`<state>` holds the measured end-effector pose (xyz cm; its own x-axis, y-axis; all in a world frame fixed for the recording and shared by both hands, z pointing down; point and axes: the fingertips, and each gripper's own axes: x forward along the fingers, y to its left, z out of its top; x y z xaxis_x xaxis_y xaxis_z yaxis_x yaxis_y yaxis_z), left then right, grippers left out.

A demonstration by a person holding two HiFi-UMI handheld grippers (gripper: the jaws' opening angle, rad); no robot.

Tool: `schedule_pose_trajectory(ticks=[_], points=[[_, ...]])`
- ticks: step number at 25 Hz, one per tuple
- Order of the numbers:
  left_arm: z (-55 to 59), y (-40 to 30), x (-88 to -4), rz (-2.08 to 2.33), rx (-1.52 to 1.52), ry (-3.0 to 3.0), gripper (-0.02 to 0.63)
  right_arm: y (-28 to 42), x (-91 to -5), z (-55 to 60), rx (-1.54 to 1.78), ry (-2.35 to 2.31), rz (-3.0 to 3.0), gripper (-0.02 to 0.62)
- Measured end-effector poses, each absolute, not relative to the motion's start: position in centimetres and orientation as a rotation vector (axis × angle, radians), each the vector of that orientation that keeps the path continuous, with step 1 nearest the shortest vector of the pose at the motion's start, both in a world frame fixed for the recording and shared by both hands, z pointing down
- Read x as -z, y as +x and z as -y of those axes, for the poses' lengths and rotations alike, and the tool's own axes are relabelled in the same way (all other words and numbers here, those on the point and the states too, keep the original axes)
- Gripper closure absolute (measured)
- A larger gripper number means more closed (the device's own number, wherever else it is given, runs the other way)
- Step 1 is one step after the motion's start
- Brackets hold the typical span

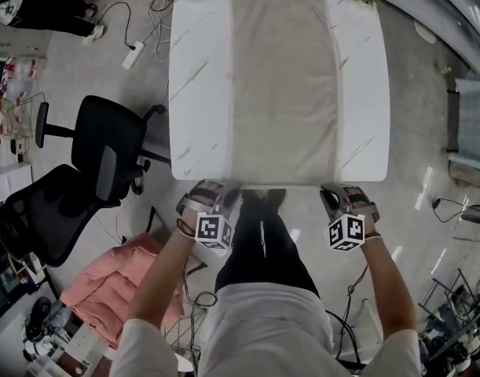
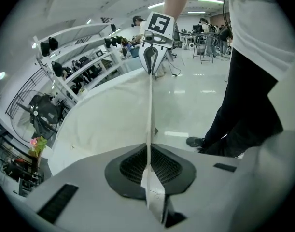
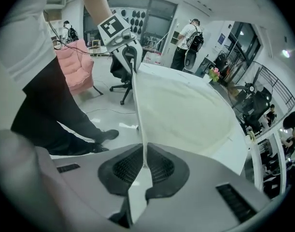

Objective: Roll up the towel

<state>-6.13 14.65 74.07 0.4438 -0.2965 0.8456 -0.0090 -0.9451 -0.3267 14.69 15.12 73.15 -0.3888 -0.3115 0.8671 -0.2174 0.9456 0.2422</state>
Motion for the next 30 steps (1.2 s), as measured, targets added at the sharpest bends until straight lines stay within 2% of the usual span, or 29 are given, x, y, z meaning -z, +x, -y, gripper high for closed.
schedule_pose_trajectory(ticks=[8, 17, 28, 30], points=[[-16.5, -6.3, -72.0, -0.205, 1.539, -2.566, 0.566, 14.7, -71.3, -17.0, -0.026, 0.353, 2.031, 0.561], [-13.0, -6.3, -72.3, -0.231, 1.623, -2.801, 0.563, 15.0, -71.8, -12.6, -0.194, 0.401, 2.034, 0.563], [-8.5, -6.2, -73.9, -0.367, 1.693, -2.845, 0.563, 15.8, -73.1, -8.4, -0.194, 0.522, 2.010, 0.563], [-7.5, -6.3, -74.4, -0.438, 1.705, -2.818, 0.537, 16.1, -73.5, -7.7, -0.187, 0.571, 1.990, 0.547]])
